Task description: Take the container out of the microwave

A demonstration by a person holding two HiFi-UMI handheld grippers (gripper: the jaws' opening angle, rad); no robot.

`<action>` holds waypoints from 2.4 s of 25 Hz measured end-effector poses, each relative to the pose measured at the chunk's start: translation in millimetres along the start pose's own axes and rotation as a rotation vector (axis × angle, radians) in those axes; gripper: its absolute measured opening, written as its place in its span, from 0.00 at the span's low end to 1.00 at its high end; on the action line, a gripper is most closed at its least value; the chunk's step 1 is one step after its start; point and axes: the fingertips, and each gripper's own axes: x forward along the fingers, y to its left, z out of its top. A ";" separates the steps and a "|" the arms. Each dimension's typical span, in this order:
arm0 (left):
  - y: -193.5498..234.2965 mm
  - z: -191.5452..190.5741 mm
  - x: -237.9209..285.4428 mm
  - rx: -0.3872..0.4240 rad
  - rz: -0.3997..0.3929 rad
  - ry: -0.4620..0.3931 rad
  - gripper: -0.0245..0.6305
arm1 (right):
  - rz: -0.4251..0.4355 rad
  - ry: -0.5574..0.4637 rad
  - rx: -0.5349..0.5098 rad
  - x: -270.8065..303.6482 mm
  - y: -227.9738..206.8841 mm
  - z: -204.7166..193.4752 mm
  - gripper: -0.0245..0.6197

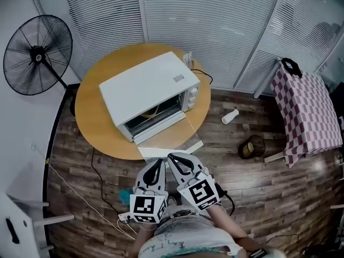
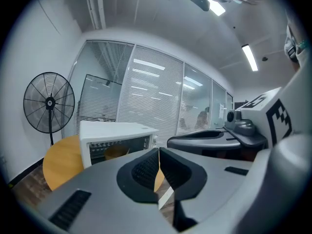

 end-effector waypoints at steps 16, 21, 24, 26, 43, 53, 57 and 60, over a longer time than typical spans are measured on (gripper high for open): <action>16.1 25.7 72.8 -0.007 0.092 -0.007 0.06 | 0.095 -0.020 -0.030 37.4 -67.4 11.0 0.03; 14.8 32.5 89.4 -0.007 0.133 -0.014 0.06 | 0.126 -0.021 -0.029 42.1 -87.0 9.7 0.03; 12.9 34.8 99.6 -0.007 0.158 -0.016 0.06 | 0.150 -0.026 -0.033 45.2 -97.3 9.6 0.03; 10.8 36.3 107.6 -0.011 0.171 -0.021 0.06 | 0.163 -0.030 -0.037 47.3 -106.3 9.1 0.03; 36.0 46.9 131.0 -0.052 0.287 -0.052 0.06 | 0.257 -0.047 -0.054 82.1 -129.2 13.5 0.03; 76.5 56.4 137.5 -0.032 0.234 -0.039 0.06 | 0.173 -0.038 -0.036 111.0 -134.0 24.0 0.03; 88.6 53.6 137.4 -0.035 0.211 -0.037 0.06 | 0.153 -0.025 -0.038 121.7 -128.7 23.5 0.03; 97.9 50.5 137.0 -0.034 0.197 -0.037 0.06 | 0.145 -0.017 -0.047 132.1 -124.4 23.7 0.03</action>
